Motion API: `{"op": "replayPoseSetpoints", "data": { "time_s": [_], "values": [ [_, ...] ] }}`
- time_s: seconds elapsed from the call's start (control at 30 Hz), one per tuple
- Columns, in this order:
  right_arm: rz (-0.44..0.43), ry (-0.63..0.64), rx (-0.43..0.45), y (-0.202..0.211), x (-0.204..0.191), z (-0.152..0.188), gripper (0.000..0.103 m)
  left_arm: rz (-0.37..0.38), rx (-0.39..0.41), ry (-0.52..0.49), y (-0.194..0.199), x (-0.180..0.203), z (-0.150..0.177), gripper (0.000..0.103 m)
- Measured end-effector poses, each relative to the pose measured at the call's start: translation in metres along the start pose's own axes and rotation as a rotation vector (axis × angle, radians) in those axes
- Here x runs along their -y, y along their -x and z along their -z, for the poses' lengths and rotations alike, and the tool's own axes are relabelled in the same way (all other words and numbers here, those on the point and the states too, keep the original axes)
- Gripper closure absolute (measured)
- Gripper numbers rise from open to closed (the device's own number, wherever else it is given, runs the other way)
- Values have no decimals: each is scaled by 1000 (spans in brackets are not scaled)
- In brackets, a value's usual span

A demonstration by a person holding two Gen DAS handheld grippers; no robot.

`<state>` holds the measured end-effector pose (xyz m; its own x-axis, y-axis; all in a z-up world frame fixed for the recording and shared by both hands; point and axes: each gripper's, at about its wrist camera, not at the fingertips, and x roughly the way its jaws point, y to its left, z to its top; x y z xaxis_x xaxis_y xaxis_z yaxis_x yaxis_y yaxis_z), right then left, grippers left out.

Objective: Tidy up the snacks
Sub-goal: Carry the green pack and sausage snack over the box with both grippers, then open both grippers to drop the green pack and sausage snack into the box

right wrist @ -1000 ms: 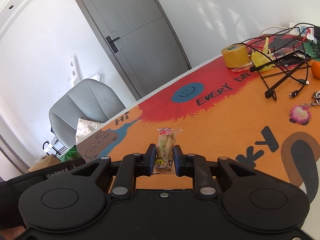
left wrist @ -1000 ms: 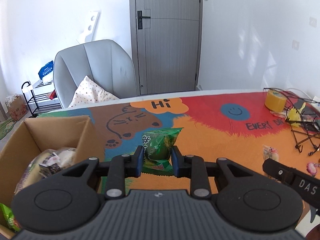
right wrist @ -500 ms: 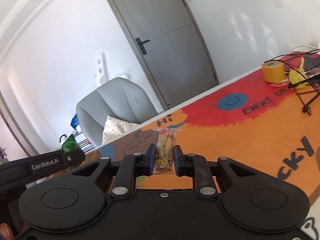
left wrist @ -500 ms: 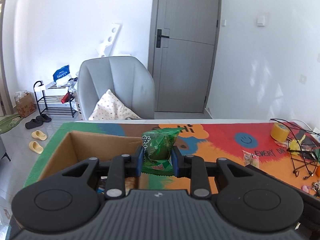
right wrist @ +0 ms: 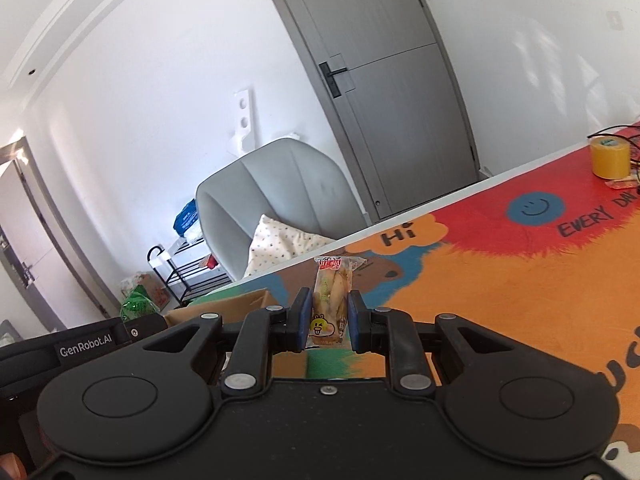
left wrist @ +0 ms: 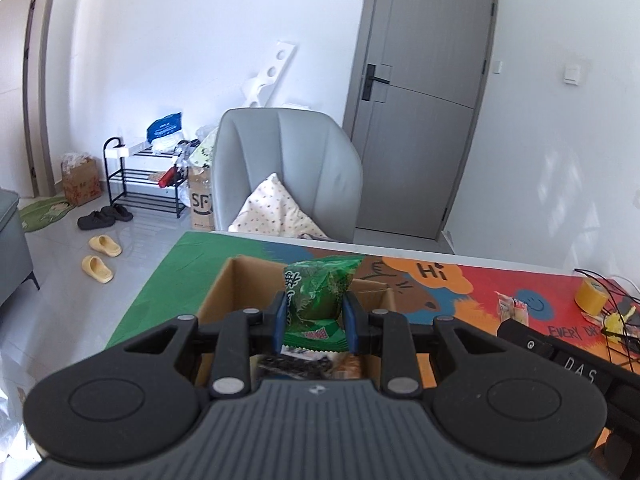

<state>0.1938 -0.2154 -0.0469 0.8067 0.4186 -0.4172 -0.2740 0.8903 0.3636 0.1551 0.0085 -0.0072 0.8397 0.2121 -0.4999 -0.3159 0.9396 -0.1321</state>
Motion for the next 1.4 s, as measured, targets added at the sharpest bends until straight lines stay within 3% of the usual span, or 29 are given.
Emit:
{"op": "replayPoseSetpoints", "data": {
  "time_s": [0.27,0.43,0.5,0.63,0.67,1.27,1.37,1.4],
  "values": [
    [-49,69,-36,-13,-39,5,83,-30,-37,65,-6,-37,4,75],
    [-67,104,-58,-19,-57,10,83,20,-63,92,-10,-48,7,75],
    [-71,113,-65,-21,-63,11,83,41,-64,95,-11,-49,8,70],
    [-69,127,-70,-22,-68,13,83,66,-51,132,-10,-58,6,40],
    [-66,130,-72,-23,-69,14,83,55,-40,138,-8,-61,6,38],
    [-98,188,-137,-27,-106,34,82,-44,-28,214,6,-106,13,34],
    [-92,196,-146,-25,-110,38,79,-47,-23,217,10,-110,15,33],
    [-93,199,-150,-24,-112,39,71,-48,-21,218,11,-111,15,33]
  ]
}}
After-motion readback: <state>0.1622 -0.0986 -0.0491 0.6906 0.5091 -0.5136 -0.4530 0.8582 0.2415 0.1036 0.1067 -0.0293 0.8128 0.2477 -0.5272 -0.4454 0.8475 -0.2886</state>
